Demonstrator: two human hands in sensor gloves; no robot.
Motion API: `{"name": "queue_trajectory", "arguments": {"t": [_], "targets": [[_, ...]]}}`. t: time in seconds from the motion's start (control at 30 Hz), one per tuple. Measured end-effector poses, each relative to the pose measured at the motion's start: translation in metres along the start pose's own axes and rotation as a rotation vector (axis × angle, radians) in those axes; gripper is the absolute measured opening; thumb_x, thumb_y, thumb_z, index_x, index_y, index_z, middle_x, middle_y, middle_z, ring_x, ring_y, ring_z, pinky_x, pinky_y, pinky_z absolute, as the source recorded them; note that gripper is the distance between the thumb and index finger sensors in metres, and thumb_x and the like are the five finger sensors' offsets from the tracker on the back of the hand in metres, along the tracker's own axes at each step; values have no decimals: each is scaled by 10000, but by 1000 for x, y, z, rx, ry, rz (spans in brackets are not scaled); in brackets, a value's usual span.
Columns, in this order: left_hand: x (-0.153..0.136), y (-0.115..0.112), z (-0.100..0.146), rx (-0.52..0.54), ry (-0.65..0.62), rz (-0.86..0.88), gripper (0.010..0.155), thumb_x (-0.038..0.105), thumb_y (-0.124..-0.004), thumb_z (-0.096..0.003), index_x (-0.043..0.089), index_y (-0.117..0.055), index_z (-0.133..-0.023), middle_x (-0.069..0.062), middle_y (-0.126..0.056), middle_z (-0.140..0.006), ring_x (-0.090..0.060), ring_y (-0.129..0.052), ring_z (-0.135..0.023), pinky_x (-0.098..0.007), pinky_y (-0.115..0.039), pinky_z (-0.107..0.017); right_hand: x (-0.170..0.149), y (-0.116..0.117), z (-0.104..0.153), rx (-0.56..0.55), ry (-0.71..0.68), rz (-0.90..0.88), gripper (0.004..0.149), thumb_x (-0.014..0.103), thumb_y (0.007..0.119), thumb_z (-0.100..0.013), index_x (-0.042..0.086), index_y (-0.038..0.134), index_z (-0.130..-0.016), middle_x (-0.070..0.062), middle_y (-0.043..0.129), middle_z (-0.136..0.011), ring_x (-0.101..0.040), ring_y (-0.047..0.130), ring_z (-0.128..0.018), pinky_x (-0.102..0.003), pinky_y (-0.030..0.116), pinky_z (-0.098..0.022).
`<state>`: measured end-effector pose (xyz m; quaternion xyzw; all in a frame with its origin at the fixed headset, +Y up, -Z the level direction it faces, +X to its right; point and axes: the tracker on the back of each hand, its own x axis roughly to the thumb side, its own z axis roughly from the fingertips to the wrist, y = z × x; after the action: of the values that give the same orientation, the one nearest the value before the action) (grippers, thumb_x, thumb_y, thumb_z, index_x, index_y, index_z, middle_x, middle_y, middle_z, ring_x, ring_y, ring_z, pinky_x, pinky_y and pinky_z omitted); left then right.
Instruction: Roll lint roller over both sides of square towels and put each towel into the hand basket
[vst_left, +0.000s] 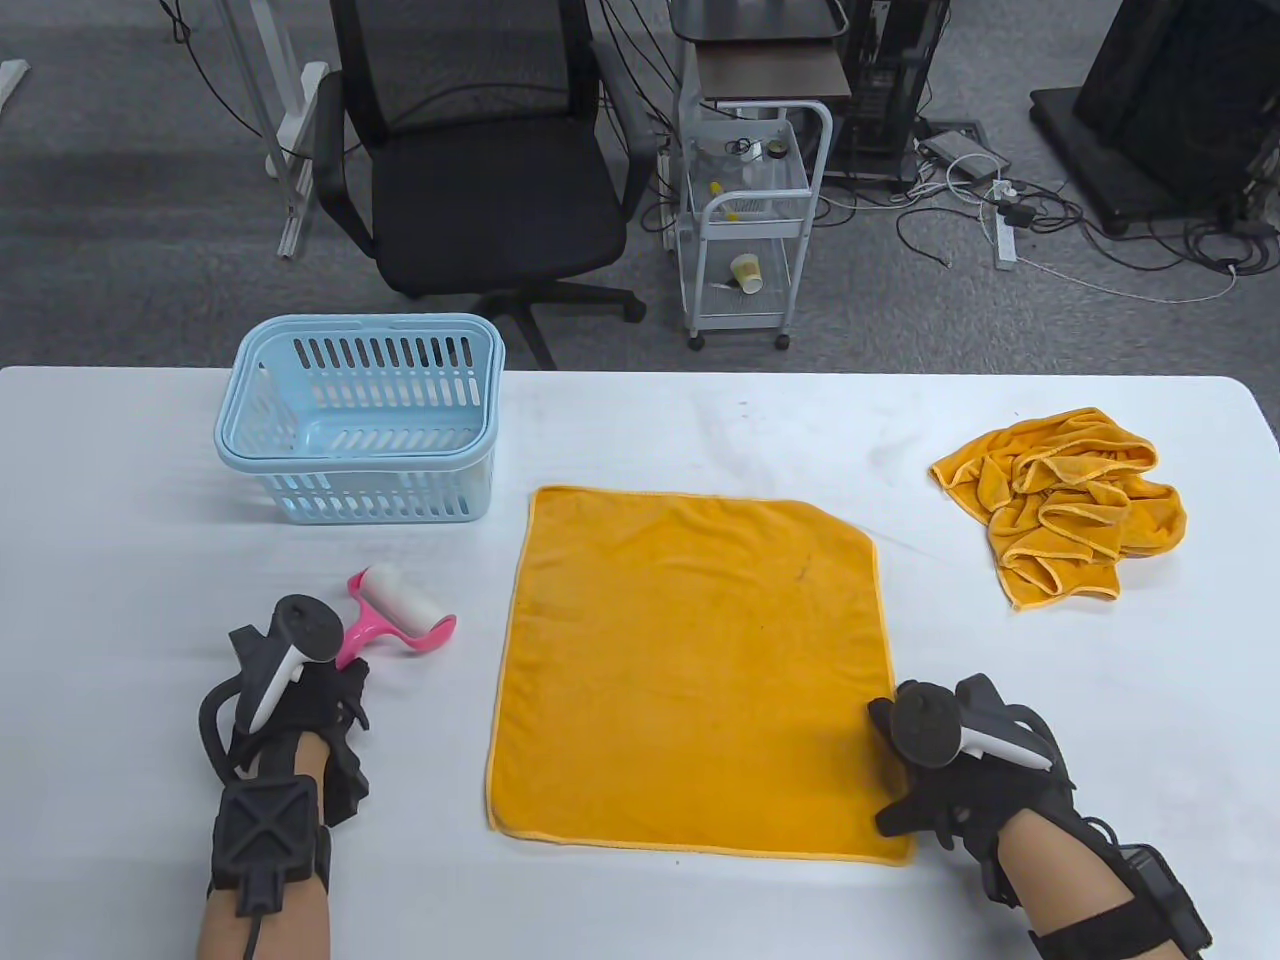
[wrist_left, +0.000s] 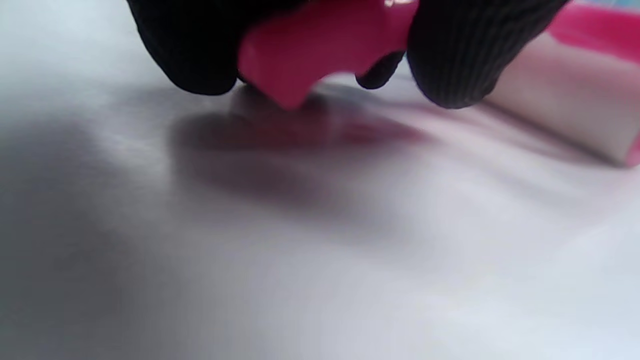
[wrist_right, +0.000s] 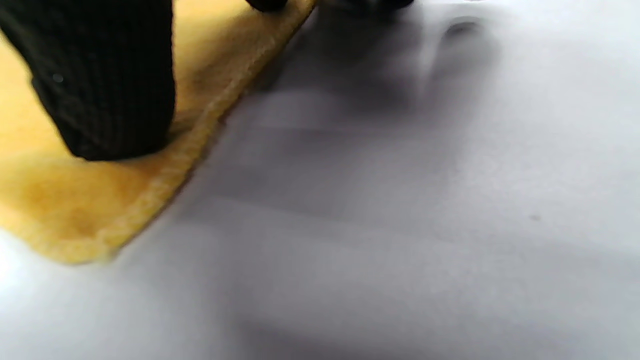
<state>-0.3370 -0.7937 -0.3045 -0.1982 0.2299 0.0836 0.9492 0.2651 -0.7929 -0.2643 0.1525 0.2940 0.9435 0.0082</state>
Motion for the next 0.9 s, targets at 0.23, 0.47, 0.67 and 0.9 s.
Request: {"name": "queue_trajectory", "arguments": {"t": [0.23,0.47,0.67,0.9], "targets": [[5,13,30,37,-152,-23,805,550,-790,-466,250,-388,-1095,-148,-306,-1198,-495,-450,-1081,-631,-552,-735,-3,-6,6,-36,-13,-35,1063,575,910,-421,134,259,-1137,-268,192,-1145,-567,266,-1036,-750,411,-673],[50,20,106,109,-584,-213,677,569,-842,-426,359,-601,-1023,-72,-444,-1194,-413,-553,-1077,-630,-569,-744,9,-23,27,-167,-105,42,816,514,966,-402,187,648,-1079,-232,359,-1165,-534,400,-1055,-748,442,-681],[91,-18,136,-49,-832,-390,492,535,-898,-399,410,-803,-865,55,-723,-1090,-291,-815,-985,-593,-682,-720,36,-20,32,-102,-199,160,567,497,1016,-362,198,894,-829,-176,610,-1123,-500,502,-1048,-736,489,-676],[107,-58,137,-45,-855,-567,587,553,-923,-357,387,-742,-891,49,-658,-1101,-288,-796,-982,-585,-679,-722,55,2,20,-48,-100,469,686,576,1004,-307,198,812,-846,-207,453,-1157,-516,395,-1059,-743,456,-681]]}}
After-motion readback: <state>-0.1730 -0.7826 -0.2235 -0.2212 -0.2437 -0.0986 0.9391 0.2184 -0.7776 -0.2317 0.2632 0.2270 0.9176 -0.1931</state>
